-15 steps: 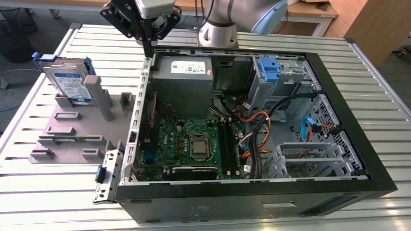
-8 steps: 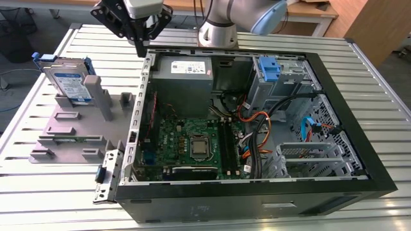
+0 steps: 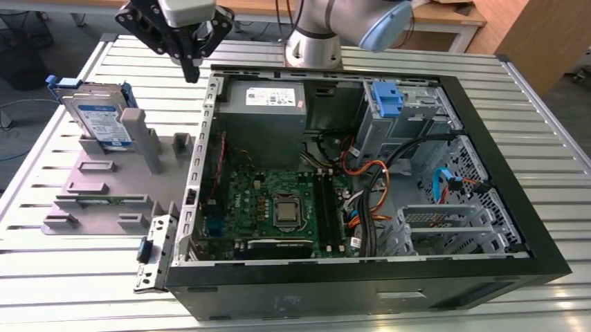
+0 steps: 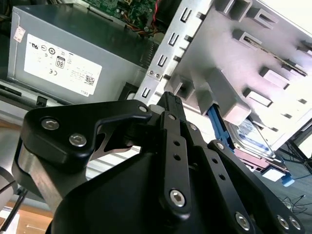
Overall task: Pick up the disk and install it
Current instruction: 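Reach for the disk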
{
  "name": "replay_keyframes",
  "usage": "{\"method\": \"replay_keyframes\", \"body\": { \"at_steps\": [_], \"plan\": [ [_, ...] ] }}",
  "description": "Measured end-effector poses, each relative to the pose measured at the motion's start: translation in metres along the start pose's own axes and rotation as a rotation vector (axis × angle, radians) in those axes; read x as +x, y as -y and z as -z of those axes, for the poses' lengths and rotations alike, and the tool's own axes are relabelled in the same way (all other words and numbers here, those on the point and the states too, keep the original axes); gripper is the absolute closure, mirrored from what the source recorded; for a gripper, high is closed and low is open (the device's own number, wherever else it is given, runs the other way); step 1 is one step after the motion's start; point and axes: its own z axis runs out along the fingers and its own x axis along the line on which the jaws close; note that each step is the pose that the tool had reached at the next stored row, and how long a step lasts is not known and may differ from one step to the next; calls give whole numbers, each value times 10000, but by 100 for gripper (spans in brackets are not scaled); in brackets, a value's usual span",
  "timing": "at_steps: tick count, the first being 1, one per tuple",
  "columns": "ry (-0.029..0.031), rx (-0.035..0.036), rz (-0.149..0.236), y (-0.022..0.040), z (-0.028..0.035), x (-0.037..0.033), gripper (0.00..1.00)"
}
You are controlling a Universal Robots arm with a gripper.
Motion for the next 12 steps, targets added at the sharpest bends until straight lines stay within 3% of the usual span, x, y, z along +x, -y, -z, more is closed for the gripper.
{"method": "replay_keyframes", "body": {
  "at_steps": [12],
  "plan": [
    [0, 0, 1, 18, -13, 241, 89]
  ]
}}
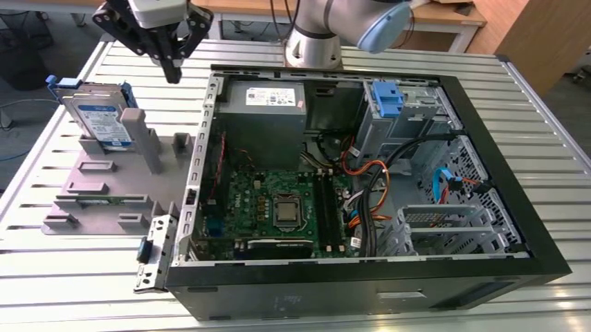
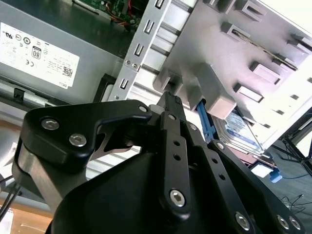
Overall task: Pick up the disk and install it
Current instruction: 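Reach for the disk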
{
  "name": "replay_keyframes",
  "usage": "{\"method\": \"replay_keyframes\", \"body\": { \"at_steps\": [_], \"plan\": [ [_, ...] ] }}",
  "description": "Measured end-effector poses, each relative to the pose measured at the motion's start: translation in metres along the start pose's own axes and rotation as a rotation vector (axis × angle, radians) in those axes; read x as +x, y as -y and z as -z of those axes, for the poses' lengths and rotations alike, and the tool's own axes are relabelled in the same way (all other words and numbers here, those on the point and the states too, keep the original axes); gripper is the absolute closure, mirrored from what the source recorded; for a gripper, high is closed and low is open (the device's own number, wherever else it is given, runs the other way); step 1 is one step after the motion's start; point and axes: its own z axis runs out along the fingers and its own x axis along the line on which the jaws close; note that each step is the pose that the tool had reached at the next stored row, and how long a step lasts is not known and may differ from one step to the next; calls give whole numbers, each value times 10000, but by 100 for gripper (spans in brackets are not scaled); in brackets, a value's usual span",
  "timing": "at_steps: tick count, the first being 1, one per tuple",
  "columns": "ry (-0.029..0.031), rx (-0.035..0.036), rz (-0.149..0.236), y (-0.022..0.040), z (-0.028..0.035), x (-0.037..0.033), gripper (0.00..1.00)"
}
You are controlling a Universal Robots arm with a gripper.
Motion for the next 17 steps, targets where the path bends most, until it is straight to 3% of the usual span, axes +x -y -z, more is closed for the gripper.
{"method": "replay_keyframes", "body": {
  "at_steps": [17],
  "plan": [
    [0, 1, -9, -23, -30, 336, 89]
  ]
}}
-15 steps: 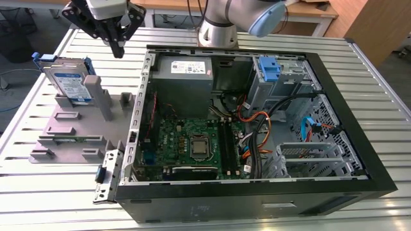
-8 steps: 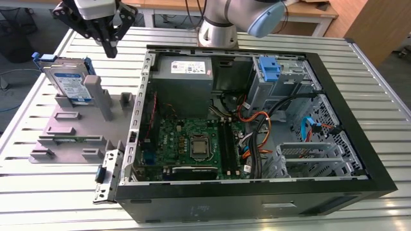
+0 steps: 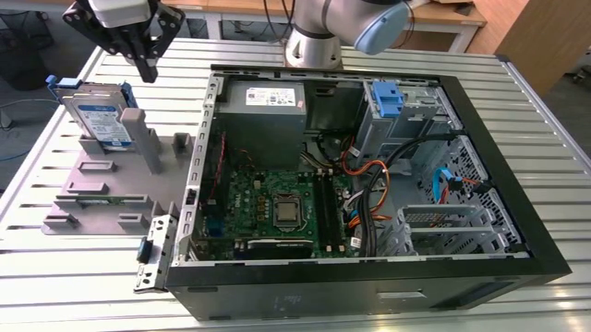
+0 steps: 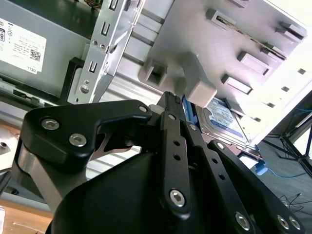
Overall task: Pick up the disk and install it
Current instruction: 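Reach for the disk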
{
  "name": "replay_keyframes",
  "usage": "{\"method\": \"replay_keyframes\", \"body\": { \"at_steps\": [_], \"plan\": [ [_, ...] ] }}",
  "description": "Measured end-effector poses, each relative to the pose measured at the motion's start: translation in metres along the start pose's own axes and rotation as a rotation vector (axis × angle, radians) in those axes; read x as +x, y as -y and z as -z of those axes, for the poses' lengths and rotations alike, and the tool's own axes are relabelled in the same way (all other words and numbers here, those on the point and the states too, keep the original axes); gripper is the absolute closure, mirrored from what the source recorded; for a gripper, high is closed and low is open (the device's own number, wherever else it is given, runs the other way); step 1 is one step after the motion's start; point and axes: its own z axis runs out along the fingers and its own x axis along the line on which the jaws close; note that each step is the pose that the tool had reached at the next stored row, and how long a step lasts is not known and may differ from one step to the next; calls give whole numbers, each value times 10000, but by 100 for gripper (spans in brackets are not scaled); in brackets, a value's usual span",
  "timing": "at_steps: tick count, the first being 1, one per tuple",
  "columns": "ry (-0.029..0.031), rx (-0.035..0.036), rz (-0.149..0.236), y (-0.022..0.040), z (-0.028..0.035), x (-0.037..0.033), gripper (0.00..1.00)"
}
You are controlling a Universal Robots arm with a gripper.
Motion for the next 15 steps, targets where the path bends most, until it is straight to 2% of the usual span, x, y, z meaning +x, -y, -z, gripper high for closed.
{"method": "replay_keyframes", "body": {
  "at_steps": [6, 15],
  "plan": [
    [0, 0, 0, 0, -2, 49, 89],
    [9, -1, 0, 1, -4, 64, 89]
  ]
}}
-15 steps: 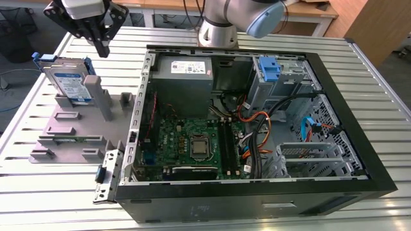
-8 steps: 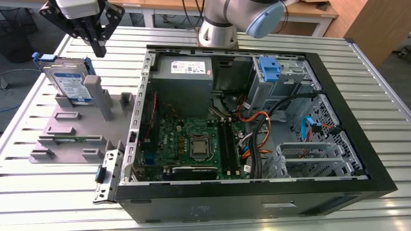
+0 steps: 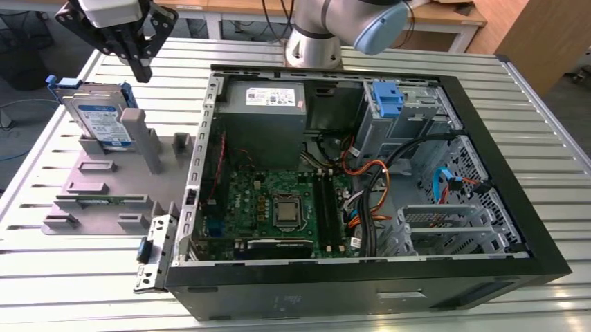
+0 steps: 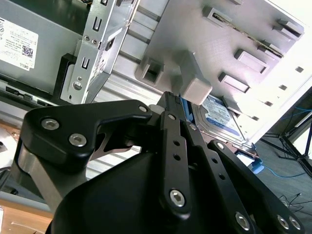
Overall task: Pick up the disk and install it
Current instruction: 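Reach for the disk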
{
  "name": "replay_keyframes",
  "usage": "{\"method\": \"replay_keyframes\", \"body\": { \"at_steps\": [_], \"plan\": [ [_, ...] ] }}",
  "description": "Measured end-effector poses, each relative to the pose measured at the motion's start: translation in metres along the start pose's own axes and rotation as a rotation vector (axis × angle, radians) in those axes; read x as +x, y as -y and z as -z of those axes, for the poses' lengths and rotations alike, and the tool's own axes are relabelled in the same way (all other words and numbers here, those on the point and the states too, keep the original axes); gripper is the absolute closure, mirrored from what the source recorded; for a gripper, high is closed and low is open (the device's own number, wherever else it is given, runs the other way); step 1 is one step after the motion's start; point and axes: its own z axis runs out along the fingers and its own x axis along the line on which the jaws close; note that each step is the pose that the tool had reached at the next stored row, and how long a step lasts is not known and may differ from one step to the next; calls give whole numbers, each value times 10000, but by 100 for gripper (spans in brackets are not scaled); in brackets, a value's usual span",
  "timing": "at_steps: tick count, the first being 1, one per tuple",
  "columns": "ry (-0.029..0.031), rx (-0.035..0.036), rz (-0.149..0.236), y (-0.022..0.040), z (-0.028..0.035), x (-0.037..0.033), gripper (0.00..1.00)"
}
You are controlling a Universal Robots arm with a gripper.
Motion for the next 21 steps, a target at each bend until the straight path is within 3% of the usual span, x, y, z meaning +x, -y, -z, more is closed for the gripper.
{"method": "replay_keyframes", "body": {
  "at_steps": [10, 21],
  "plan": [
    [0, 0, -2, 1, 0, 19, 89],
    [1, 0, -1, 17, -18, 215, 89]
  ]
}}
